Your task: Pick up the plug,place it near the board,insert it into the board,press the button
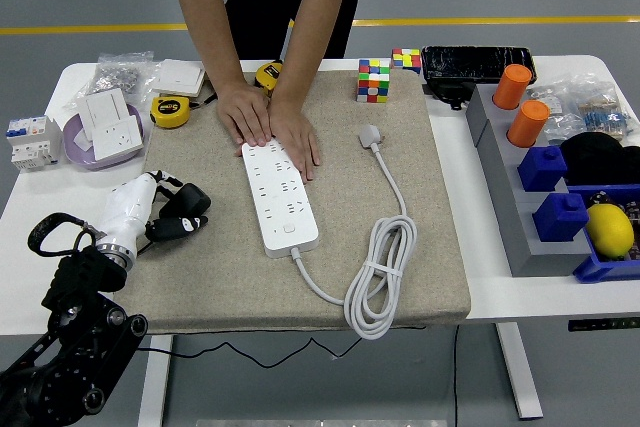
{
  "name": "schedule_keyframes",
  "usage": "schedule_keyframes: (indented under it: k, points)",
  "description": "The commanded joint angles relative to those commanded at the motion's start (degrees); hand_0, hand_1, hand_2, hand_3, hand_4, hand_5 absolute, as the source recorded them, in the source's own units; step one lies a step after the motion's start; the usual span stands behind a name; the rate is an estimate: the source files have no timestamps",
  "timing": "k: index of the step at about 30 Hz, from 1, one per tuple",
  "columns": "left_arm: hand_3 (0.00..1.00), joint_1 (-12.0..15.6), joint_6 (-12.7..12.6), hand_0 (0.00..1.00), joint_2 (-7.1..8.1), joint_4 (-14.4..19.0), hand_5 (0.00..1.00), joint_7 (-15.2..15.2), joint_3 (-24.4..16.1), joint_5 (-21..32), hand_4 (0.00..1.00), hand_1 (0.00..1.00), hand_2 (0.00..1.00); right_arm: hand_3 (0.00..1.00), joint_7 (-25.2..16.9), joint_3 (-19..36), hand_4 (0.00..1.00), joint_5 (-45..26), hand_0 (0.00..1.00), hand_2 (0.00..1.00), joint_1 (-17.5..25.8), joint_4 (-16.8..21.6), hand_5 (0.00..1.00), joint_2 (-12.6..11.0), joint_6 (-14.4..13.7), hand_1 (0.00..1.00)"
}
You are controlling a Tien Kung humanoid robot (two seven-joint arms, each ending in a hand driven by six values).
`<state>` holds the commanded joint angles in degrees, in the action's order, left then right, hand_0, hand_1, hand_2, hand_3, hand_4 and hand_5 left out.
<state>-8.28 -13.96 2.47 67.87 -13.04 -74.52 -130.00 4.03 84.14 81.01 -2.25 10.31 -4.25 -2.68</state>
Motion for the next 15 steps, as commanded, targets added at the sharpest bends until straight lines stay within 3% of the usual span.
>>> schedule_keyframes:
  k: [5, 6, 11, 12, 15]
  points:
    - [0.365, -0.55, -0.58, 0.658, -0.09, -0.55, 0.284, 0.27, -0.08, 0.00, 0.850, 0.567, 0.387, 0.752, -0.17, 0.25, 0.998, -0.02, 0.798, 0.712, -0.15, 0.00, 0.938, 0.05, 0.08, 0.703]
    - [0.331, -0.64, -0.67, 0.581, -0.07, -0.68, 0.330, 0.37, -0.09, 0.00, 0.634, 0.455, 0.334, 0.752, -0.22, 0.16, 0.998, -0.15, 0.798, 0.712, -0.19, 0.00, 0.944, 0.05, 0.09, 0.704]
    - [0.331, -0.86, -0.96, 0.581, -0.01, -1.13, 0.330, 0.96, -0.24, 0.00, 0.634, 0.455, 0.334, 0.752, -0.12, 0.15, 0.998, -0.24, 0.798, 0.712, -0.23, 0.00, 0.944, 0.03, 0.02, 0.704]
    - [0.324, -0.90, -0.92, 0.529, -0.02, -1.23, 0.313, 1.08, -0.27, 0.00, 0.458, 0.392, 0.311, 0.752, -0.11, 0.21, 0.998, -0.21, 0.798, 0.712, -0.23, 0.00, 0.948, 0.03, 0.01, 0.704]
    - [0.324, -0.91, -1.22, 0.529, 0.00, -1.48, 0.313, 1.41, -0.24, 0.00, 0.458, 0.392, 0.311, 0.752, -0.11, 0.28, 0.998, -0.22, 0.798, 0.712, -0.21, 0.00, 0.948, 0.04, 0.01, 0.704]
